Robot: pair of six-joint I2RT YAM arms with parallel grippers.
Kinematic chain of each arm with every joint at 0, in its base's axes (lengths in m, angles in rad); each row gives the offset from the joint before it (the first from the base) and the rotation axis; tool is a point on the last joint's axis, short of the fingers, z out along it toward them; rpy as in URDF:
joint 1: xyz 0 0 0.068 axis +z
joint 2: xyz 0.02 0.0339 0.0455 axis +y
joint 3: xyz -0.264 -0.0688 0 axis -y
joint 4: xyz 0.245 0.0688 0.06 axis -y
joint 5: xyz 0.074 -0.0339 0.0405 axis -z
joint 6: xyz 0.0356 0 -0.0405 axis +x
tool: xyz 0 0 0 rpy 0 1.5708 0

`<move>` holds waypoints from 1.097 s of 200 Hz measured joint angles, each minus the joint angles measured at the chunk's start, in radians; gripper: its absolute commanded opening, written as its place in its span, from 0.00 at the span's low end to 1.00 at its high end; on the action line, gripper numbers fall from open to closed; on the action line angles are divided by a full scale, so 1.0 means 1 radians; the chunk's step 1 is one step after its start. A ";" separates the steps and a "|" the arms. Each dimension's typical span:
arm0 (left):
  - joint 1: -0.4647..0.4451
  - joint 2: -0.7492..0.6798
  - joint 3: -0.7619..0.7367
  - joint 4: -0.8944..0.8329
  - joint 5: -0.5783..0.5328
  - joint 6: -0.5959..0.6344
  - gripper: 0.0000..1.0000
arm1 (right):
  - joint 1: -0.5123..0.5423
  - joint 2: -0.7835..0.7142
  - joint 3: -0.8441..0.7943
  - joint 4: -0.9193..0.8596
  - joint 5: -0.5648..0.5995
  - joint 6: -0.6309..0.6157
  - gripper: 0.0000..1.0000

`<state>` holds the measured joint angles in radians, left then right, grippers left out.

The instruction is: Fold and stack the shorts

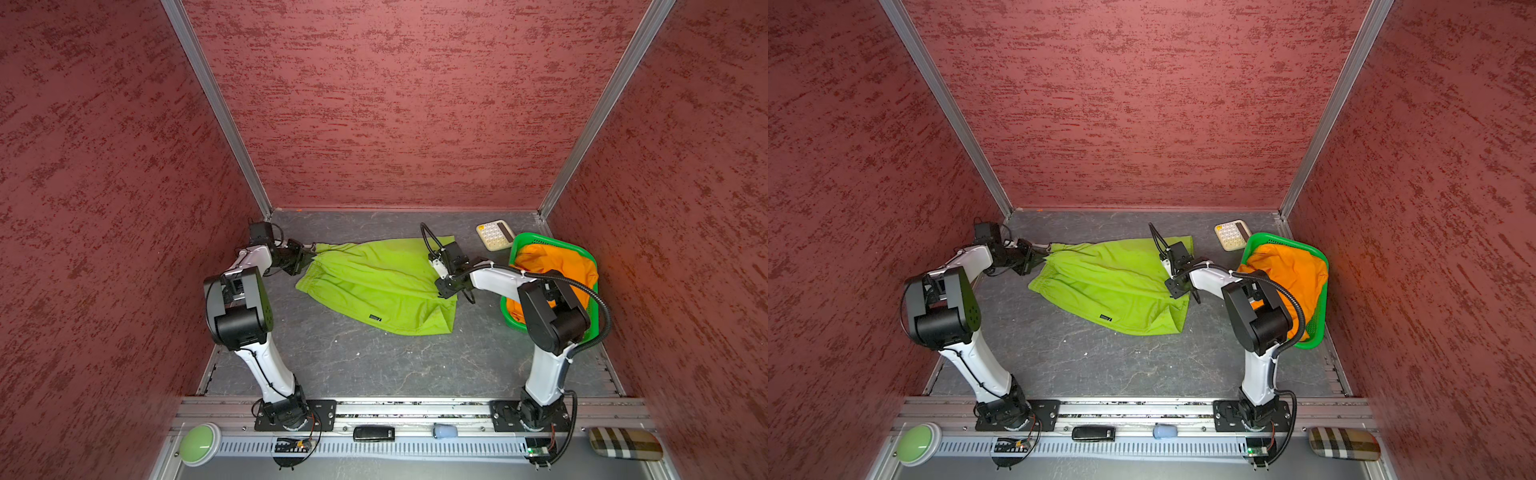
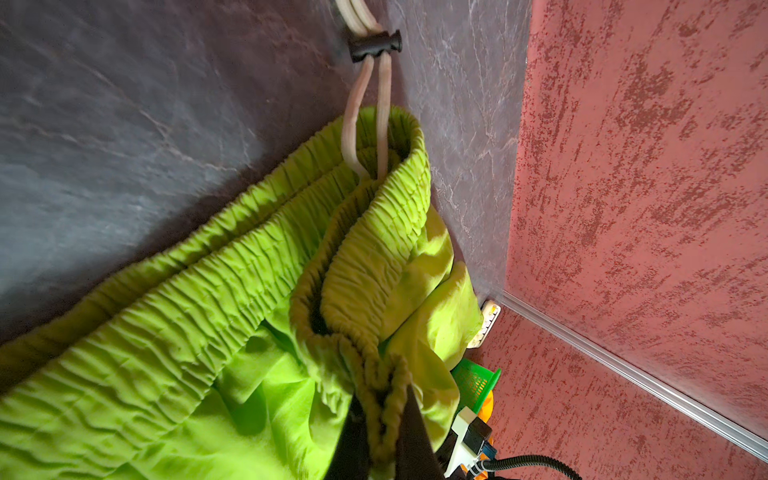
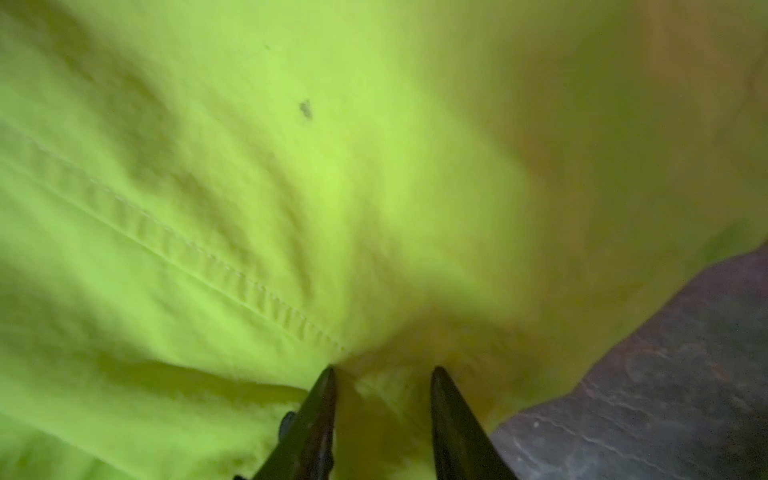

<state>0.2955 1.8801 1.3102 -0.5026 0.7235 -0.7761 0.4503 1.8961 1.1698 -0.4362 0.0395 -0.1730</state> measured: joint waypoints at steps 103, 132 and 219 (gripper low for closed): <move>-0.001 0.000 0.032 -0.037 -0.019 0.015 0.00 | -0.029 -0.084 -0.096 0.048 -0.110 0.154 0.47; -0.001 0.000 0.032 -0.040 -0.026 0.022 0.00 | -0.090 -0.115 -0.098 0.045 -0.154 0.216 0.52; -0.004 0.000 0.032 -0.041 -0.027 0.026 0.00 | -0.115 -0.068 -0.097 0.066 -0.205 0.288 0.39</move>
<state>0.2913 1.8801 1.3422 -0.5438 0.6968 -0.7506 0.3351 1.8278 1.0725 -0.3702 -0.1654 0.1154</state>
